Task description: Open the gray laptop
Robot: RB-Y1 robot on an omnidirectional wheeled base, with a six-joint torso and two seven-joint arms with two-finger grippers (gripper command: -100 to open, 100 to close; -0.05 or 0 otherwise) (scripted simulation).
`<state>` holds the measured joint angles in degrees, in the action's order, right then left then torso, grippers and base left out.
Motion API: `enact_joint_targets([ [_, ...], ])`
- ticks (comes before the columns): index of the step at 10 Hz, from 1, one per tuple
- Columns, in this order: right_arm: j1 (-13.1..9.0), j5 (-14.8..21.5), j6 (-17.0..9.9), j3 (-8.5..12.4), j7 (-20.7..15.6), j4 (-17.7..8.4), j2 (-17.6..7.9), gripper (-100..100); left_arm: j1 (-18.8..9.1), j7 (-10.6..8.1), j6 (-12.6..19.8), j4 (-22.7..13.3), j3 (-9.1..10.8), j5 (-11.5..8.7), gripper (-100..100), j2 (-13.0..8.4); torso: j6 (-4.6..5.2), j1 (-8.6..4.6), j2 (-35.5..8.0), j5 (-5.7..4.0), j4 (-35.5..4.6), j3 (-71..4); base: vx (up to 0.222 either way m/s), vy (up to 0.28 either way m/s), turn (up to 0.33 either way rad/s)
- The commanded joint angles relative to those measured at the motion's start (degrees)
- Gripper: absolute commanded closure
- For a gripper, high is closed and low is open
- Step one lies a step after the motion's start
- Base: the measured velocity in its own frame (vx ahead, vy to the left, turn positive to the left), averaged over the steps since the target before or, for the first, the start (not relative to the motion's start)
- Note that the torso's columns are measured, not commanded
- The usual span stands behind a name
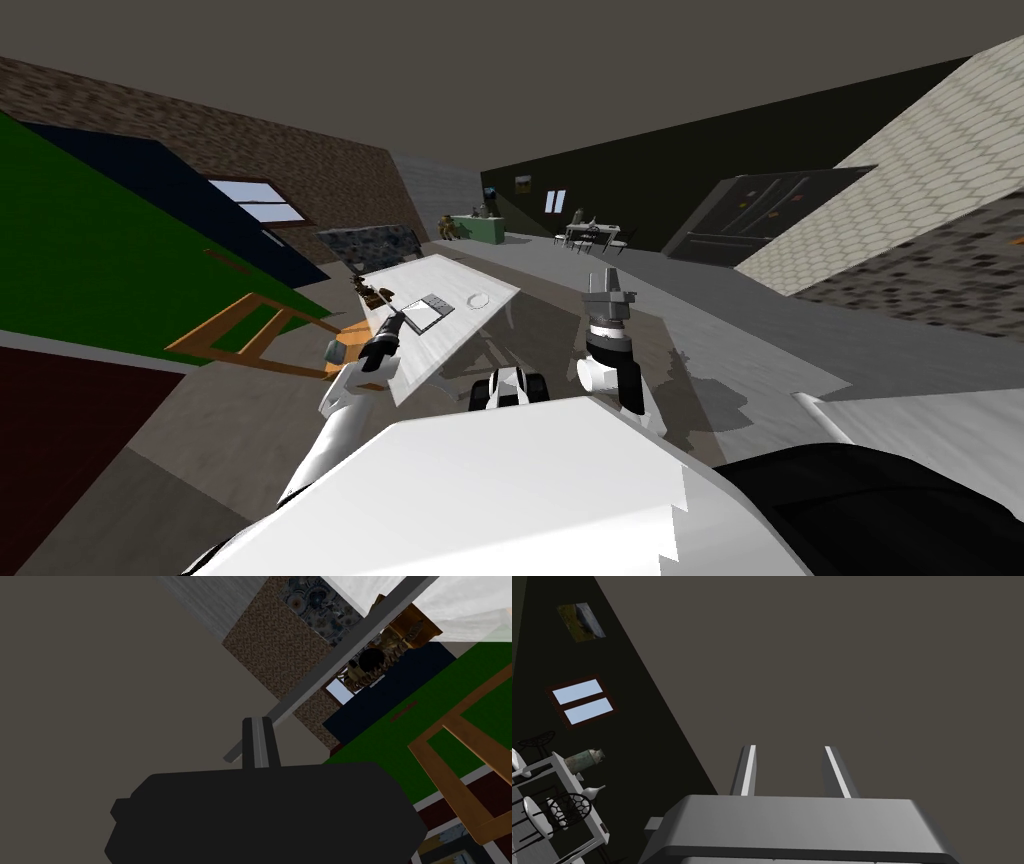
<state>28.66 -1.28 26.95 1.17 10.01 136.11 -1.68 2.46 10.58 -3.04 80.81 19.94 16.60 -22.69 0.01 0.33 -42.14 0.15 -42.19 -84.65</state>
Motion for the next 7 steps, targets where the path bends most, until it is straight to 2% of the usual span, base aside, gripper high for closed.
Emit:
enact_joint_targets([
  [1,0.01,0.00,0.00,0.00,0.00,0.00,0.01,0,-3.57,-0.69,-1.14,-3.82,-1.84,0.95,100,-2.91,0.00,-0.32,0.01,-0.13,-0.04,-0.02,0.015,-0.090,0.083],
  [3,0.00,0.00,0.00,0.00,0.00,0.00,0.00,0,-3.57,-0.69,-1.14,-6.75,-1.84,0.95,100,-2.91,-0.01,-0.29,-0.16,-0.15,-0.09,0.09,0.003,-0.024,-0.012],
  [4,0.00,0.00,0.00,0.00,0.00,0.00,0.00,0,-6.21,-1.48,-2.30,-8.52,-3.69,1.82,100,-5.55,-0.03,-0.16,-0.21,-0.11,-0.11,0.12,0.001,-0.074,0.102],
  [5,0.00,0.00,0.00,0.00,0.00,0.00,0.01,0,-6.88,-1.48,-2.30,-11.56,-3.69,1.82,100,-5.88,0.00,-0.39,-0.14,-0.18,-0.12,0.08,-0.005,-0.094,0.071],
  [6,0.00,0.00,0.00,-0.01,0.00,0.00,0.01,0,-6.88,-1.48,-2.30,-12.23,-3.69,1.82,100,-5.88,-0.01,-0.46,-0.16,-0.20,-0.10,0.08,0.000,-0.046,0.002],
  [7,0.00,0.00,0.00,0.00,0.00,0.00,0.00,0,-9.80,-2.27,-3.45,-14.70,-5.54,2.69,100,-8.47,0.00,-0.28,-0.14,-0.15,-0.09,0.08,0.000,-0.078,0.099],
])
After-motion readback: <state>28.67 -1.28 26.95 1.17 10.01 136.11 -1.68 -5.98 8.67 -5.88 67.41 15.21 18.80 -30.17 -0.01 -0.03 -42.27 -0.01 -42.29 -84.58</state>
